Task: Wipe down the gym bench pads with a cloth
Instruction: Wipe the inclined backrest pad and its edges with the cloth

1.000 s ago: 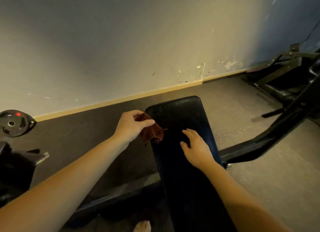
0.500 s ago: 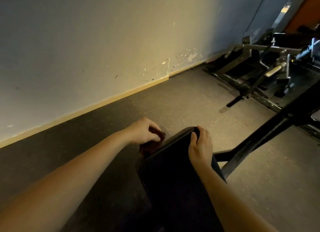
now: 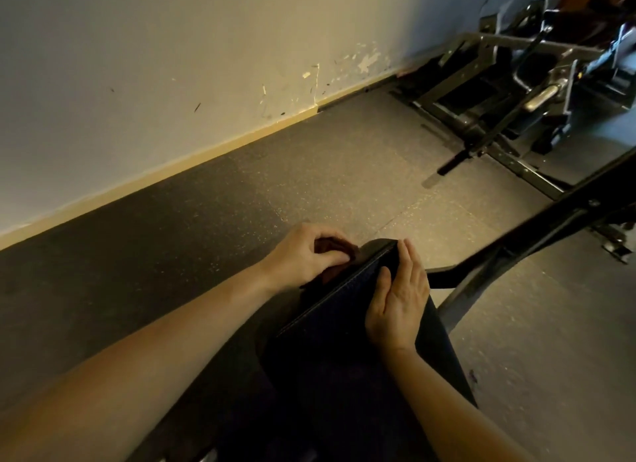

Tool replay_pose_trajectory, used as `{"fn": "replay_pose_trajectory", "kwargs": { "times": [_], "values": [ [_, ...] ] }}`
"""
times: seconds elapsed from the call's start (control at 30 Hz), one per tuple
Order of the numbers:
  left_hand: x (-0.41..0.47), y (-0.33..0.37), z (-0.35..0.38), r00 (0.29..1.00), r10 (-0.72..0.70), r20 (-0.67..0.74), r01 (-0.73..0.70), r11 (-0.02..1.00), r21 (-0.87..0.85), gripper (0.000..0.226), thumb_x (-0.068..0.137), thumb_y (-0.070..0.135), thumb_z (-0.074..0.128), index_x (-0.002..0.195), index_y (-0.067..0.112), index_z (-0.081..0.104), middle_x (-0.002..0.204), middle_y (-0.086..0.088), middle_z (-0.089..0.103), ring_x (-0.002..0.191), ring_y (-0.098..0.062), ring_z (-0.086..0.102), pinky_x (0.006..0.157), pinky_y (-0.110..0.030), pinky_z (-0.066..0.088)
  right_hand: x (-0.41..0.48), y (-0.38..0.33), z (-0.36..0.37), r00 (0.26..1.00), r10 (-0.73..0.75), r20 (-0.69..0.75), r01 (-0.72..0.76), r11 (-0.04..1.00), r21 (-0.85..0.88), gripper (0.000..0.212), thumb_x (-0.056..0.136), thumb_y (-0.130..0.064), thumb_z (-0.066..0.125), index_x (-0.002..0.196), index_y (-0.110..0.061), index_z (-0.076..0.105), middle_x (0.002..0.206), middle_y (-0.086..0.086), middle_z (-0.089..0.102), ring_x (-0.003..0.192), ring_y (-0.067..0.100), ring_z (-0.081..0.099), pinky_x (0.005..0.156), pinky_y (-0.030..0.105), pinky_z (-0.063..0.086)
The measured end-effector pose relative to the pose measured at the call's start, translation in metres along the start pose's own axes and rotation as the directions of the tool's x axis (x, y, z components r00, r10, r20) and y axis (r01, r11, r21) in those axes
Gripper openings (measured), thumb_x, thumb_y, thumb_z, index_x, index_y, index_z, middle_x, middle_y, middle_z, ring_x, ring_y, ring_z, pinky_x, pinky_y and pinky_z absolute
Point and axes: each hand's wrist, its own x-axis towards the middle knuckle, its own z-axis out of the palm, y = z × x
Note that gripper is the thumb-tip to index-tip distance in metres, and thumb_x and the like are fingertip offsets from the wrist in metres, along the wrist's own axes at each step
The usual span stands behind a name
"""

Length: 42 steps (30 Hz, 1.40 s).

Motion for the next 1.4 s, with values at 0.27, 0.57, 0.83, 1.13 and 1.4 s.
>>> {"fn": "replay_pose_trajectory", "kwargs": {
  "times": [0.27,0.57,0.83,1.13,1.4],
  "values": [
    [-0.052,-0.004,-0.008,0.997,0.073,0.01,-0.073,0.997,-0.023,0.019,0.094,0.009,0.071,0.109,0.018,0.076,0.103,0.012,0.074,0.103,-0.005,0.068,0.093,-0.017,0.05,-0.001,0.001,0.003,0.999,0.029,0.017,-0.03,0.999,0.015,0.055,0.105,-0.038,0.032,0.156,-0.017,0.03,0.163,0.002,0.029,0.151,0.019,0.026,0.124,0.048,0.021],
    [-0.012,-0.025,0.014,0.996,0.013,-0.087,-0.026,0.987,-0.157,0.015,0.099,0.016,0.064,0.111,0.022,0.072,0.101,0.01,0.074,0.1,-0.004,0.069,0.087,-0.017,0.051,0.0,0.003,0.002,0.999,0.026,0.027,-0.026,1.0,0.01,0.055,0.106,-0.038,0.031,0.157,-0.017,0.029,0.163,0.002,0.029,0.151,0.019,0.025,0.123,0.049,0.022],
    [-0.027,-0.005,0.018,0.993,0.11,-0.051,-0.111,0.993,-0.03,0.011,0.1,0.016,0.062,0.11,0.015,0.068,0.103,0.007,0.07,0.103,-0.01,0.067,0.094,-0.027,0.053,0.0,0.004,0.003,0.999,0.022,0.031,-0.023,0.999,0.026,0.055,0.105,-0.037,0.033,0.157,-0.018,0.03,0.163,0.002,0.028,0.152,0.018,0.024,0.124,0.05,0.02],
    [-0.083,-0.024,-0.006,1.0,0.006,-0.008,-0.007,0.99,-0.144,0.013,0.095,0.012,0.068,0.106,0.018,0.073,0.099,0.006,0.074,0.097,-0.01,0.07,0.084,-0.018,0.052,0.001,0.005,0.003,0.999,0.025,0.026,-0.025,0.999,0.026,0.057,0.104,-0.038,0.032,0.156,-0.015,0.031,0.163,0.004,0.029,0.151,0.021,0.025,0.124,0.046,0.019],
    [-0.026,-0.018,0.014,0.994,0.098,-0.057,-0.104,0.988,-0.114,0.014,0.096,0.011,0.068,0.109,0.011,0.073,0.102,0.004,0.074,0.1,-0.007,0.069,0.091,-0.021,0.052,0.0,0.005,0.003,0.999,0.02,0.036,-0.021,0.999,0.025,0.054,0.105,-0.034,0.033,0.157,-0.017,0.029,0.163,0.003,0.027,0.152,0.019,0.023,0.125,0.046,0.018]
  ]
}}
